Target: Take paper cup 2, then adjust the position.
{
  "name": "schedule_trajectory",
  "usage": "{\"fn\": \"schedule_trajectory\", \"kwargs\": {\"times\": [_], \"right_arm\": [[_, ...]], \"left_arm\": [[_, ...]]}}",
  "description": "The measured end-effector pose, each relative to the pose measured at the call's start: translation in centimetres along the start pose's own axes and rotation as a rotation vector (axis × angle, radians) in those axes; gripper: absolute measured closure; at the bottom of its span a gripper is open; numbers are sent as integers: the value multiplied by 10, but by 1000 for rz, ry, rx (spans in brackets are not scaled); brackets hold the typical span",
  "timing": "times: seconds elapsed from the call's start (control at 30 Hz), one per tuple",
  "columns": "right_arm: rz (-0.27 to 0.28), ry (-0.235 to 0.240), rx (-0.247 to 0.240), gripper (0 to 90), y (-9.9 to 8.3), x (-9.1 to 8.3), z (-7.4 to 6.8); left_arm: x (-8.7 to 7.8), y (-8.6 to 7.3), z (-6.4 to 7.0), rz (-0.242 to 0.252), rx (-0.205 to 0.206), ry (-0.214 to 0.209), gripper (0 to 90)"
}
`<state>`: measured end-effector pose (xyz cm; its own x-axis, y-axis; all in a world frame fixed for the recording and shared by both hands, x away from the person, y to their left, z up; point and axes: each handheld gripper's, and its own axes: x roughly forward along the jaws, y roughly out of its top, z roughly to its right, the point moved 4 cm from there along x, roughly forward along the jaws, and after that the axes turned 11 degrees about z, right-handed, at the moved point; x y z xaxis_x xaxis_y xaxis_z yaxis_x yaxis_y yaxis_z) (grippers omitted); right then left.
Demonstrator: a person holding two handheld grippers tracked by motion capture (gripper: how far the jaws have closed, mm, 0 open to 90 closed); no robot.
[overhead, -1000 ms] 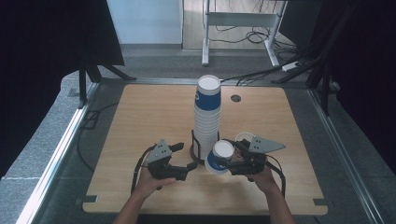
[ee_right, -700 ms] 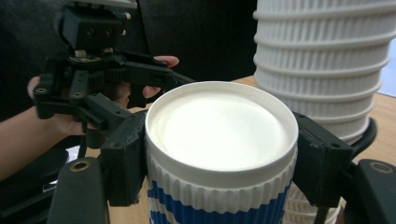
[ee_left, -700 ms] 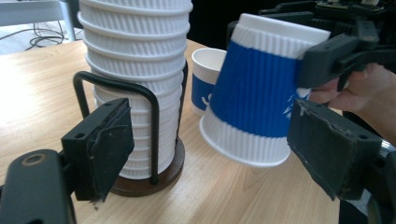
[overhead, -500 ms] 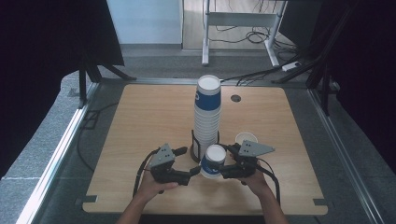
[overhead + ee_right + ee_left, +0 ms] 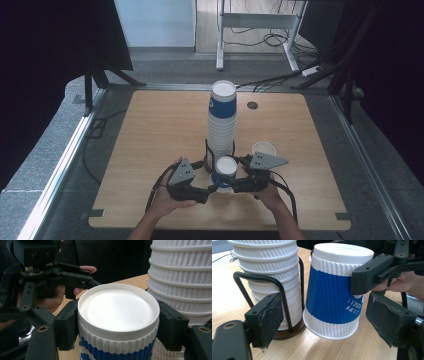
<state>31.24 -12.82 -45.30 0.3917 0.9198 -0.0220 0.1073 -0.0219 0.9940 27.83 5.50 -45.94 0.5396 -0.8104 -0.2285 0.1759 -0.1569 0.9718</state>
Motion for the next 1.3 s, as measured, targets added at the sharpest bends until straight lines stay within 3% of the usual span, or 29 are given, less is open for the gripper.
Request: {"fn": "schedule_trajectory", "kwargs": {"times": [0.2, 0.8, 1.3], "right_arm": [[25, 0, 4, 288, 5, -2, -1], [55, 55, 16, 288, 7, 7, -16], [32, 51, -18, 286, 7, 10, -21]], "left_arm": [[1, -1, 2, -2, -18, -17, 107], [18, -12, 15, -57, 36, -29, 98], [24, -21, 15, -88, 65, -7, 143]]}}
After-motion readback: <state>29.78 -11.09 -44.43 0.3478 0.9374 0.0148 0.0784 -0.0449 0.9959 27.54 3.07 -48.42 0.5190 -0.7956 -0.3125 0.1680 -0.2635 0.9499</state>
